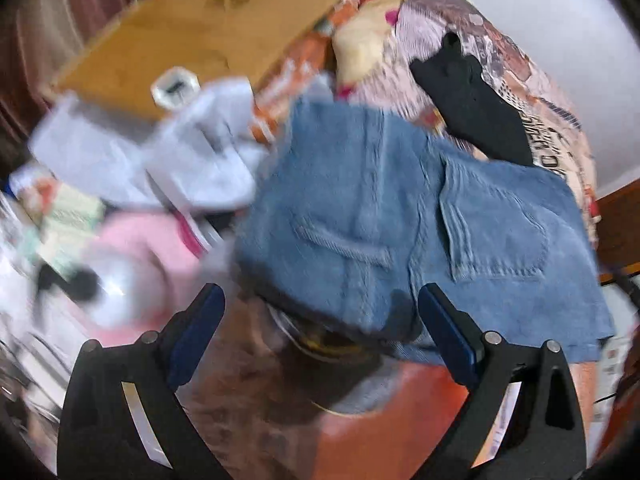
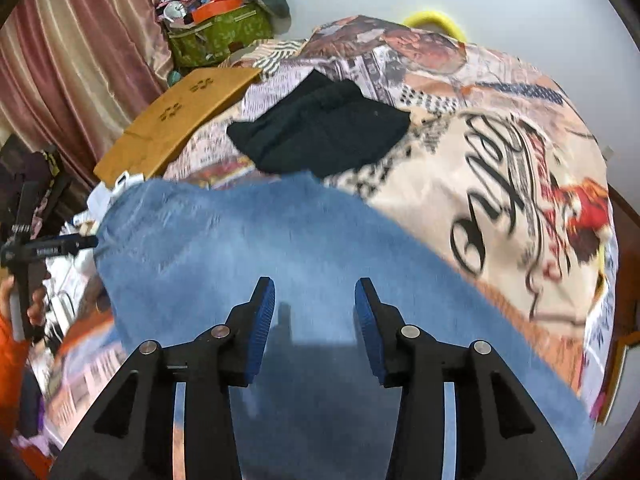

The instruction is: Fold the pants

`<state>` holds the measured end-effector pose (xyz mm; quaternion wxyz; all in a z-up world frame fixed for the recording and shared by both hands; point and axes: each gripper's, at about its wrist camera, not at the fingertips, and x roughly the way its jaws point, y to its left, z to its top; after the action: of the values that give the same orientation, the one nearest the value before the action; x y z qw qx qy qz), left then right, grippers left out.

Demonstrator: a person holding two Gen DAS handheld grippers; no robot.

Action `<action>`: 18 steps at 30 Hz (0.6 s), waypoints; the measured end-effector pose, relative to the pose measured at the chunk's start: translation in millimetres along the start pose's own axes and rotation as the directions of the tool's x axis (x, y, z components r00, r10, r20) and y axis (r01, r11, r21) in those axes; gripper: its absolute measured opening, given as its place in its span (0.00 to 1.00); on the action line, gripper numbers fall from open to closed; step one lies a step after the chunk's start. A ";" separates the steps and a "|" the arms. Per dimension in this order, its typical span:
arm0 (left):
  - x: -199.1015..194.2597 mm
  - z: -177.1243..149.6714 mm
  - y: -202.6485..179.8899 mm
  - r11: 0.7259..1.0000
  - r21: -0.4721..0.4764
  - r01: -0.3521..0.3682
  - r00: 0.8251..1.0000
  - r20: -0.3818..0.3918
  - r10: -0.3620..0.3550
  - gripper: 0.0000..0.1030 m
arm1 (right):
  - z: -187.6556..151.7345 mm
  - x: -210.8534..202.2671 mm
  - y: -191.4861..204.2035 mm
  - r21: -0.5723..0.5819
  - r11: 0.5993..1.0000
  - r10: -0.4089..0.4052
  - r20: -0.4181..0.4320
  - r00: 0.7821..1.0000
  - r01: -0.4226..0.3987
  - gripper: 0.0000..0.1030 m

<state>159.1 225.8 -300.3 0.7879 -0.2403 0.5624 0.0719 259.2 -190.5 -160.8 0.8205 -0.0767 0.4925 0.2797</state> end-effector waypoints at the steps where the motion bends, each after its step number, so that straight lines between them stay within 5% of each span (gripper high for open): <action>1: 5.7 -3.2 0.3 1.000 -0.022 0.020 1.000 -0.020 -0.020 0.95 | -9.5 0.3 0.8 -0.004 1.000 -0.010 -0.010 1.000 0.010 0.37; 4: 15.0 -8.3 -5.2 0.997 -0.045 0.063 0.997 -0.041 -0.064 0.92 | -29.7 -0.2 0.2 -0.003 1.000 -0.021 -0.031 0.999 0.021 0.37; 7: 13.9 -7.5 -19.5 0.998 -0.021 0.055 0.998 -0.021 -0.055 0.61 | -46.1 1.4 2.1 -0.005 1.000 -0.031 -0.044 0.999 0.030 0.38; 8: 14.4 -6.3 -22.6 0.998 -0.012 0.063 0.998 -0.026 -0.063 0.42 | -51.7 -1.7 2.7 -0.004 0.999 -0.041 -0.029 0.999 0.040 0.41; 9: 14.0 -4.9 -26.3 0.999 -0.003 0.053 0.998 -0.027 -0.053 0.38 | -55.4 -3.5 2.9 -0.001 0.999 -0.054 -0.018 0.998 0.054 0.45; 11: 6.8 -2.6 -34.0 0.999 0.026 -0.041 0.999 0.023 0.040 0.17 | -59.5 -4.7 1.9 0.013 0.998 -0.056 -0.018 0.998 0.056 0.47; 18: -30.5 4.1 -14.0 1.000 -0.002 -0.008 0.991 0.135 0.008 0.14 | -69.8 -9.1 2.1 0.015 0.999 -0.038 -0.032 0.999 0.039 0.47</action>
<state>157.1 220.3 -266.9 0.8238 -0.2329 0.5086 0.0916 201.4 -220.3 -187.8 0.8186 -0.0841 0.5059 0.2587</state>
